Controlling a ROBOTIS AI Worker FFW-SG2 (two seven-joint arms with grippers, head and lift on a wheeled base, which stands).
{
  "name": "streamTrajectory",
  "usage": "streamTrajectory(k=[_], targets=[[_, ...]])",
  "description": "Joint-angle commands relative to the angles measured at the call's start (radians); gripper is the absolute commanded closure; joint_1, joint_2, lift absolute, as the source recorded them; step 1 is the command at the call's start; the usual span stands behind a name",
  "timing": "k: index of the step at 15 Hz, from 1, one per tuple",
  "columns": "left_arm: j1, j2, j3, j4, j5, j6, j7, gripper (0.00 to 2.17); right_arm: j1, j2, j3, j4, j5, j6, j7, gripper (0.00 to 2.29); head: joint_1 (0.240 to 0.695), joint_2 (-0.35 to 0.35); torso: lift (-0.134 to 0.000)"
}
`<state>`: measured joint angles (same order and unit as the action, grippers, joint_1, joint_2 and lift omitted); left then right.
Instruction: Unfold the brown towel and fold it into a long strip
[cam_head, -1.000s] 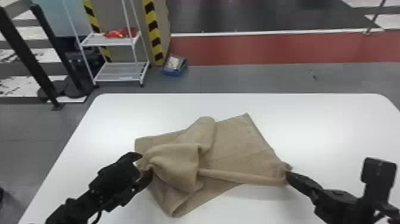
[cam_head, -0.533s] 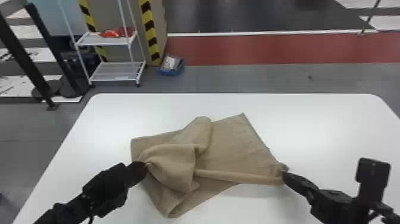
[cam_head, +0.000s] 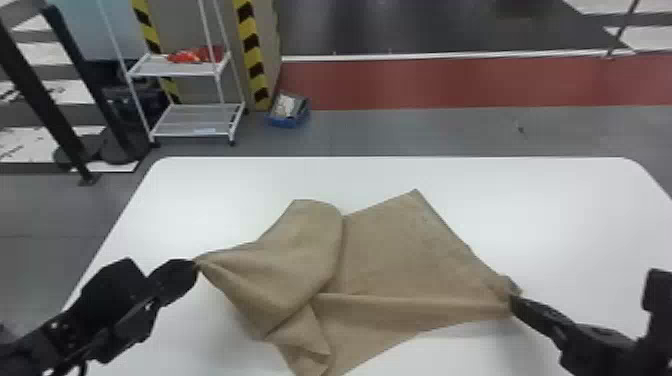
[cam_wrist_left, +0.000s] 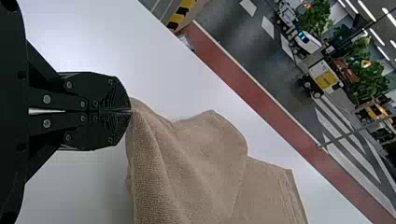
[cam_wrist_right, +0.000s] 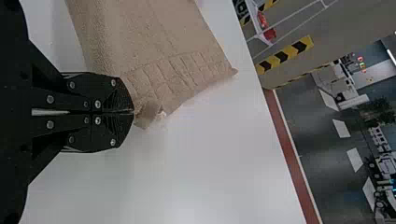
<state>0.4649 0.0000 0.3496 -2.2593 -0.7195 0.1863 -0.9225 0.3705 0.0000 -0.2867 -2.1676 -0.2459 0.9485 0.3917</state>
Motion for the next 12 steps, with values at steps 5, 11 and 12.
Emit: streamTrajectory(k=[5, 11, 12], targets=[[0.032, -0.003, 0.069, -0.042, 0.049, -0.006, -0.009, 1.43, 0.05, -0.011, -0.019, -0.195, 0.3, 0.134, 0.157, 0.06, 0.695, 0.088, -0.122], [0.017, -0.003, 0.083, -0.036, 0.068, -0.009, -0.016, 1.43, -0.038, -0.176, 0.029, -0.144, 0.794, -0.397, 0.55, 0.08, 0.695, 0.052, -0.122], [0.015, -0.003, 0.081, -0.034, 0.068, -0.009, -0.019, 1.43, -0.045, -0.192, 0.046, -0.136, 0.856, -0.492, 0.628, 0.08, 0.695, 0.05, -0.122]])
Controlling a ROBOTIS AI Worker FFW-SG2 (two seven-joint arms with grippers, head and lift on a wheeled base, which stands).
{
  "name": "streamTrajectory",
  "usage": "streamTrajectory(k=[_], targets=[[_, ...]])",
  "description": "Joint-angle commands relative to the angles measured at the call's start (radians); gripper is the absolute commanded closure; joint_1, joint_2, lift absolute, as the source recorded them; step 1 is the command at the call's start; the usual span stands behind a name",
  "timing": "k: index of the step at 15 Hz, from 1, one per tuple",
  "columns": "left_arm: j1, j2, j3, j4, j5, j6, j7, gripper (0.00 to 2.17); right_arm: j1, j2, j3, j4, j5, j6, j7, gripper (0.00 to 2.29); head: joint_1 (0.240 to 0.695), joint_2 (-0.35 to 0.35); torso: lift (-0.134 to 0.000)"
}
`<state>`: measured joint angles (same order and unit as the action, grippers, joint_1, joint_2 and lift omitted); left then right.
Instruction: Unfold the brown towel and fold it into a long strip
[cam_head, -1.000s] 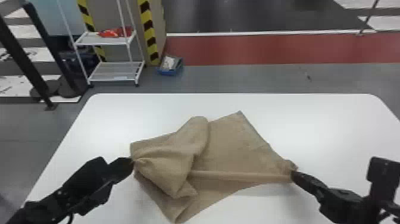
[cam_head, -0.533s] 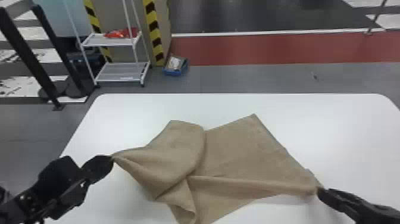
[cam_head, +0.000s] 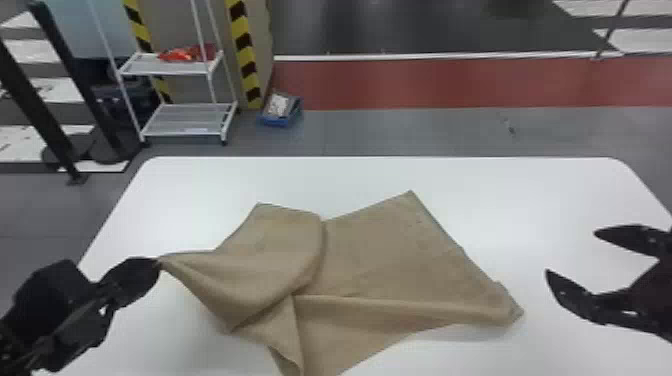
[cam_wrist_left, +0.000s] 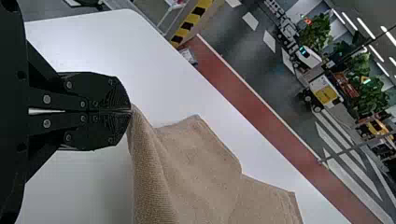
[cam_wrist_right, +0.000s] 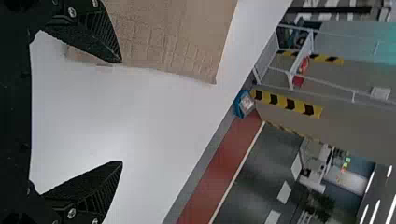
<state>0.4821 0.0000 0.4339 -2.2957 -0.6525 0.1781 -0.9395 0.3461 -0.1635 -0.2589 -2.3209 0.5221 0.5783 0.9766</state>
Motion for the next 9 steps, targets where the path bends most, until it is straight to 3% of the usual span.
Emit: streamTrajectory(k=[1, 6, 9], targets=[[-0.008, -0.003, -0.003, 0.008, 0.001, -0.001, -0.004, 1.43, -0.027, -0.047, 0.043, 0.024, 0.133, -0.174, 0.108, 0.08, 0.695, 0.058, -0.122], [-0.013, -0.003, -0.017, 0.019, -0.001, -0.004, -0.008, 1.43, -0.079, -0.11, 0.129, 0.15, 0.366, -0.346, 0.3, 0.14, 0.695, 0.107, -0.122], [-0.025, -0.003, -0.02, 0.031, -0.007, -0.004, -0.008, 1.43, -0.159, -0.129, 0.159, 0.268, 0.423, -0.413, 0.361, 0.18, 0.695, 0.097, -0.122]])
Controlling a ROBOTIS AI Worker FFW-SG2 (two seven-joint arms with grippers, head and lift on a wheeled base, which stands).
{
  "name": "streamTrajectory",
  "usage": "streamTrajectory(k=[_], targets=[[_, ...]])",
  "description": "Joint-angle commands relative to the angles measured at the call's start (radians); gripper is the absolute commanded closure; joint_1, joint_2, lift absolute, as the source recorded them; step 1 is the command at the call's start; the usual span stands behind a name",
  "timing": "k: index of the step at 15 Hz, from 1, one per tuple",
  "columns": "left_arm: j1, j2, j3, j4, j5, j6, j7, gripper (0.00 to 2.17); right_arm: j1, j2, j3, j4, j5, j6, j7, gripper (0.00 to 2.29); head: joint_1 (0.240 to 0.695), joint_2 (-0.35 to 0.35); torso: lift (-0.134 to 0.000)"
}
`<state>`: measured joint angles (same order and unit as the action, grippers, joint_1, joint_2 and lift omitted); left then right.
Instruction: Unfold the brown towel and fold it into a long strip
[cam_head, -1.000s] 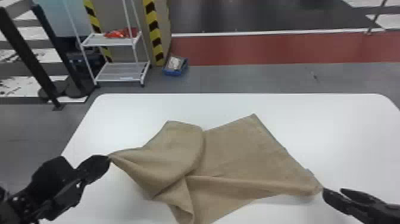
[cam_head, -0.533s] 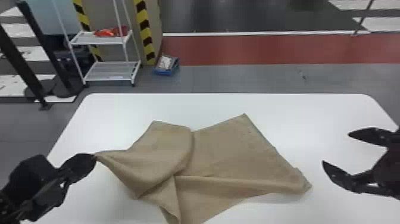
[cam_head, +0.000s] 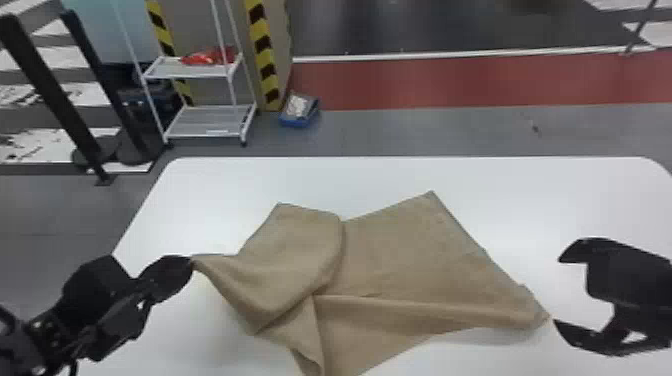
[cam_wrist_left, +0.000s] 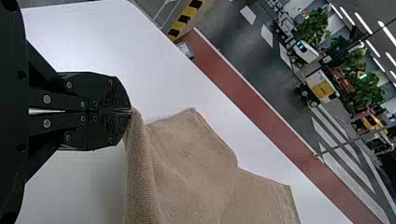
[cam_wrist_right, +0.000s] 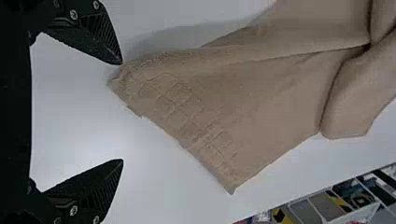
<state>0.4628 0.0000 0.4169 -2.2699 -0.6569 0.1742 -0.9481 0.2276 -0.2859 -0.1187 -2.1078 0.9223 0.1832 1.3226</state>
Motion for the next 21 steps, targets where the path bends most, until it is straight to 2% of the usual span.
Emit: streamTrajectory(k=[1, 4, 8, 9, 11, 12, 14, 15, 20, 21], targets=[[-0.006, -0.003, -0.01, 0.006, -0.006, 0.0, 0.0, 1.43, -0.066, -0.009, 0.037, 0.086, 0.039, -0.018, 0.029, 0.2, 0.695, 0.088, -0.122], [-0.007, -0.003, -0.04, 0.007, -0.009, 0.0, 0.005, 1.43, -0.114, -0.01, 0.105, 0.164, 0.11, -0.018, 0.044, 0.21, 0.695, 0.082, -0.122], [-0.016, -0.003, -0.047, 0.023, -0.01, 0.0, 0.006, 1.43, -0.154, -0.013, 0.14, 0.216, 0.127, -0.018, 0.044, 0.23, 0.695, 0.067, -0.122], [-0.016, -0.003, -0.049, 0.026, -0.012, 0.0, 0.006, 1.43, -0.154, -0.013, 0.142, 0.22, 0.125, -0.021, 0.044, 0.33, 0.695, 0.067, -0.122], [-0.018, -0.003, -0.049, 0.03, -0.013, 0.0, 0.006, 1.43, -0.157, -0.013, 0.149, 0.227, 0.119, -0.027, 0.044, 0.56, 0.695, 0.069, -0.122], [-0.018, -0.003, -0.047, 0.03, -0.013, 0.0, 0.006, 1.43, -0.157, -0.013, 0.149, 0.227, 0.113, -0.03, 0.044, 0.77, 0.695, 0.074, -0.122], [-0.018, -0.003, -0.047, 0.03, -0.013, 0.0, 0.006, 1.43, -0.155, -0.013, 0.142, 0.221, 0.092, -0.03, 0.044, 1.86, 0.695, 0.079, -0.122], [-0.018, -0.003, -0.047, 0.03, -0.013, 0.0, 0.006, 1.43, -0.148, -0.016, 0.12, 0.215, 0.055, -0.055, 0.044, 2.0, 0.695, 0.081, -0.122], [-0.026, -0.003, -0.046, 0.043, -0.013, -0.003, 0.006, 1.43, -0.177, -0.027, 0.076, 0.236, 0.032, 0.077, 0.044, 2.05, 0.695, 0.068, -0.122], [-0.029, -0.003, -0.047, 0.043, -0.013, -0.003, 0.006, 1.43, -0.182, -0.029, 0.06, 0.238, 0.0, 0.08, 0.044, 2.07, 0.695, 0.058, -0.122]])
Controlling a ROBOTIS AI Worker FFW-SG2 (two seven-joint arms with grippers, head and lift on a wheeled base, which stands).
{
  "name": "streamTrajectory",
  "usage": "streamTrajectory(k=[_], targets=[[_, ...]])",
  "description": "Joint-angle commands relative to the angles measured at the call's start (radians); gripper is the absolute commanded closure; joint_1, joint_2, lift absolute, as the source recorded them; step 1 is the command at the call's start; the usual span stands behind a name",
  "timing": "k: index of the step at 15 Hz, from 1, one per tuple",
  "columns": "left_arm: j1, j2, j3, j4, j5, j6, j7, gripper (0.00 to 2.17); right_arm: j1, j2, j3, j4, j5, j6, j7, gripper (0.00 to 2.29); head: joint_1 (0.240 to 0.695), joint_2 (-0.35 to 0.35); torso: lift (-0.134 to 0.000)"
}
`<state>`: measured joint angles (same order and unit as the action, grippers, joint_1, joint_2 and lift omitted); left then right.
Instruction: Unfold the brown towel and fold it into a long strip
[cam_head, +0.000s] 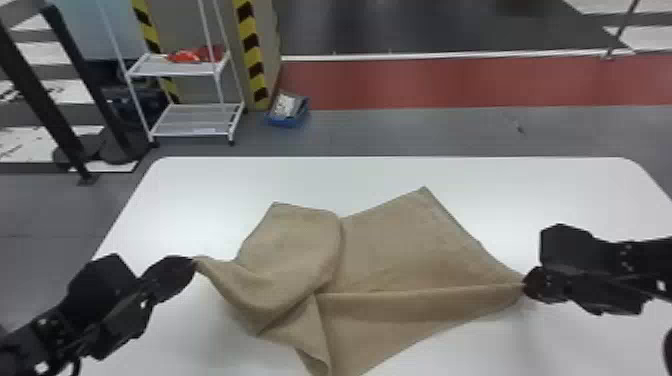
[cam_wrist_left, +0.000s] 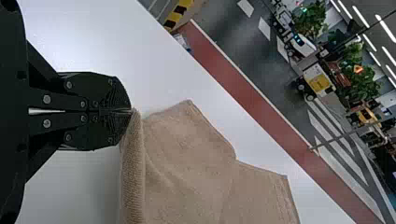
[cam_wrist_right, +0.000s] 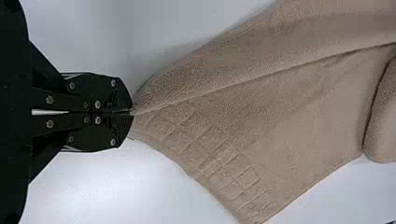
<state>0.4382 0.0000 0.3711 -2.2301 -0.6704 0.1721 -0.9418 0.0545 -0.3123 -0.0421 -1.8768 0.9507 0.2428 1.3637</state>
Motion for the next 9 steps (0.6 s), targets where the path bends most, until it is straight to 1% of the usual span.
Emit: streamTrajectory(k=[1, 2, 3, 4, 5, 6, 7, 8, 9], targets=[[-0.006, -0.003, -0.001, 0.001, 0.0, 0.002, 0.0, 1.43, -0.013, -0.004, -0.056, 0.007, -0.092, 0.06, 0.003, 2.07, 0.695, 0.041, -0.122], [-0.006, -0.003, 0.0, -0.006, 0.002, 0.002, 0.003, 1.43, -0.019, -0.005, -0.096, 0.002, -0.156, 0.103, 0.003, 2.07, 0.695, 0.035, -0.122], [-0.006, -0.003, 0.006, -0.02, 0.006, 0.005, 0.006, 1.43, -0.021, -0.011, -0.153, -0.013, -0.241, 0.152, 0.003, 2.07, 0.695, 0.027, -0.122], [-0.006, -0.003, 0.012, -0.034, 0.008, 0.011, 0.015, 1.43, -0.021, -0.016, -0.216, -0.048, -0.326, 0.198, 0.003, 2.07, 0.695, 0.019, -0.122], [-0.006, -0.003, 0.015, -0.046, 0.009, 0.033, 0.035, 1.43, -0.021, -0.016, -0.271, -0.076, -0.397, 0.238, 0.003, 2.07, 0.695, 0.008, -0.122], [-0.016, -0.003, 0.017, -0.065, 0.011, 0.082, 0.043, 1.43, -0.021, -0.022, -0.331, -0.116, -0.48, 0.321, 0.003, 2.07, 0.695, -0.003, -0.122], [-0.021, -0.003, 0.017, -0.091, 0.012, 0.134, 0.055, 1.43, -0.015, -0.025, -0.375, -0.162, -0.547, 0.425, 0.003, 2.07, 0.695, -0.018, -0.122], [-0.021, -0.003, 0.012, -0.118, 0.014, 0.159, 0.06, 1.43, 0.005, -0.025, -0.418, -0.223, -0.589, 0.514, 0.003, 2.07, 0.695, -0.025, -0.122], [-0.021, -0.003, 0.011, -0.137, 0.015, 0.159, 0.058, 1.43, 0.031, -0.027, -0.444, -0.272, -0.61, 0.591, 0.003, 2.07, 0.695, -0.029, -0.122]])
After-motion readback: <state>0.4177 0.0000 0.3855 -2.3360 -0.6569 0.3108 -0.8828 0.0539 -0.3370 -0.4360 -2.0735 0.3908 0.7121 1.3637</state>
